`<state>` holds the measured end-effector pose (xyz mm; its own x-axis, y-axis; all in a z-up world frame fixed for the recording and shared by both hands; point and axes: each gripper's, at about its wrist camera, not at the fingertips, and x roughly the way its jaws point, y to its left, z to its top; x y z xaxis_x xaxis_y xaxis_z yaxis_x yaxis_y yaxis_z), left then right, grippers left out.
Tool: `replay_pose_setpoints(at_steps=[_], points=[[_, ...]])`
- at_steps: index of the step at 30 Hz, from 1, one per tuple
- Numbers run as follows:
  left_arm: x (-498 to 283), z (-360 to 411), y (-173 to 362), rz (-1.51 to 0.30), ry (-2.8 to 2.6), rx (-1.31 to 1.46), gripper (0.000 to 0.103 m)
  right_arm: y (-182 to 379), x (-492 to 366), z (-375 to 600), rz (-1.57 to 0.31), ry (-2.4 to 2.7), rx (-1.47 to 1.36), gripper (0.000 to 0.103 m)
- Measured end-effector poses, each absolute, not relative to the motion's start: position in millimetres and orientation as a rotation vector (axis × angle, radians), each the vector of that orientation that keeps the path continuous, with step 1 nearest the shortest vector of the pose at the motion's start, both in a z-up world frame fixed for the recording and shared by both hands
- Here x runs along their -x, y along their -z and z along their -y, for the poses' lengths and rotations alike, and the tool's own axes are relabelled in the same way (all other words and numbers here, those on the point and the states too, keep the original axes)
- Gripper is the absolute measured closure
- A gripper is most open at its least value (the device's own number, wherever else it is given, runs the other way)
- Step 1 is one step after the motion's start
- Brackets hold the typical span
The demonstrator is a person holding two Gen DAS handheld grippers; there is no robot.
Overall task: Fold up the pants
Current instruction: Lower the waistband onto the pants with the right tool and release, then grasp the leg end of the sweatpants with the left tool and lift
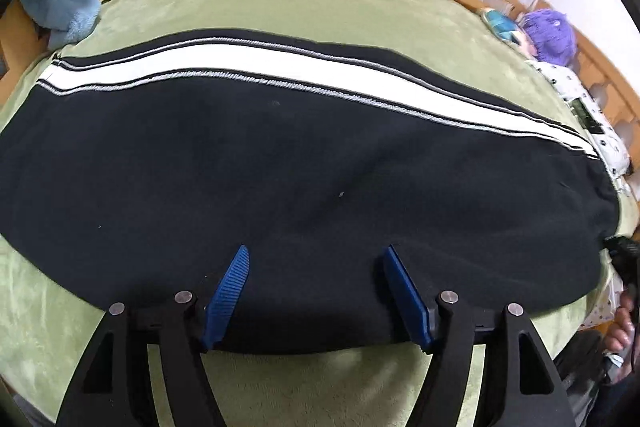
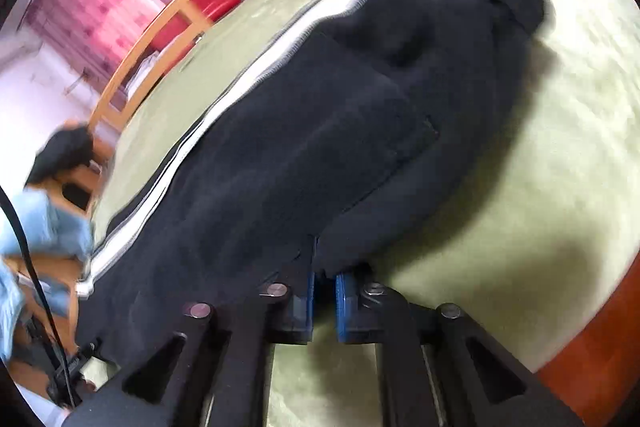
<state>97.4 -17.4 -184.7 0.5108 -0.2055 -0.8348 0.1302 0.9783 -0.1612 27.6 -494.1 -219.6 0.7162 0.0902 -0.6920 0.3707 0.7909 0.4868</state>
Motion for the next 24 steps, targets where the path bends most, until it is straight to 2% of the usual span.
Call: replay_pose_setpoints(at_steps=[2,6,7,9,10,12,17,19,24], points=[[-91,10,175,-0.979,0.213,0.103,0.035,192,-8,504,-0.644,0.123,-0.656,0.097],[-88,-11,177,-0.99,0.154,0.101,0.035,219,-23,505,-0.842,0.184,-0.629,0.096],[-88,-19,179,-0.993,0.139,0.113,0.035,235,-30,499,-0.93,0.205,-0.582,0.092],[-85,-40,179,-0.994,0.094,0.135,0.035,238,-24,492,-0.929,0.212,-0.523,0.089],[-82,-51,177,-0.986,0.082,0.155,0.035,231,-21,490,-0.948,0.222,-0.493,0.078],[-74,-71,174,-0.968,0.042,0.185,0.035,218,-11,491,-0.957,0.261,-0.473,0.067],[-58,-139,177,-0.93,-0.069,0.305,0.035,180,12,469,-0.845,0.253,-0.503,0.061],[-58,-163,182,-0.934,-0.107,0.348,0.035,172,7,451,-0.817,0.238,-0.47,0.052],[-63,-211,189,-0.897,-0.126,0.491,0.035,161,-26,379,-0.772,0.138,-0.384,0.05]])
